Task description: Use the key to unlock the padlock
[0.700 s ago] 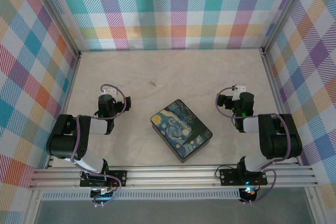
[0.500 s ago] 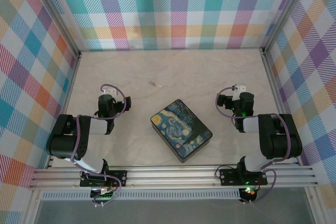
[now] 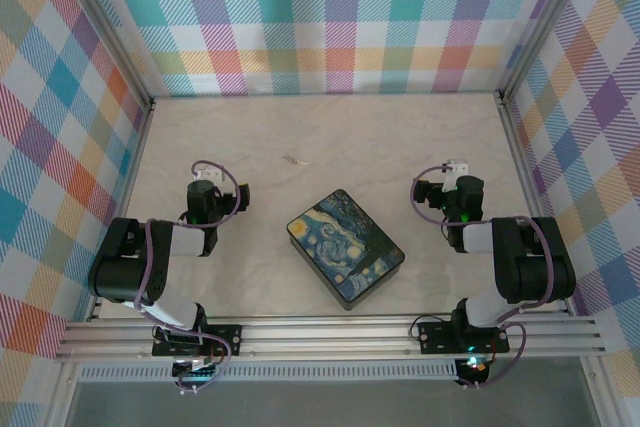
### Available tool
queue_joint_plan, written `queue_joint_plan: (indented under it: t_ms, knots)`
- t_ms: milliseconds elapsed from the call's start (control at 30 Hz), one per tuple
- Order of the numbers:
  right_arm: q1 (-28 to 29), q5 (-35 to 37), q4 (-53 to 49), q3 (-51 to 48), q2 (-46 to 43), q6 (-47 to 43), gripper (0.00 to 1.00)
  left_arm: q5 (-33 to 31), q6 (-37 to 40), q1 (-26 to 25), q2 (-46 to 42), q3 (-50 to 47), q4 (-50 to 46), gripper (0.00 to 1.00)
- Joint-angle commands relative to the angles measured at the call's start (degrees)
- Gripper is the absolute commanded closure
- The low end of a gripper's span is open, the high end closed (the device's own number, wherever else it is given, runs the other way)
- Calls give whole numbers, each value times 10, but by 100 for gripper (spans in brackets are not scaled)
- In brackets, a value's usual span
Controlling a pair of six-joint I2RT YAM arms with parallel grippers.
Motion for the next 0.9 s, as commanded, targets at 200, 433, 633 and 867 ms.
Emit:
queue_joint_plan:
  t_ms: [200,433,633,867]
  knots:
    - [-4,-3,18,6,-6,-9,0,10,-4,7,1,16,8,0]
    - [-4,-2,-136,55,-70,-5,0,-21,-20,10,-40,70,-110,0]
    - [0,-106,-482,223,-142,91,12,-82,-124,4,-87,264,-443,0]
    - [107,-278,-624,271,-158,128,11,-126,-304,-75,-143,376,-820,0]
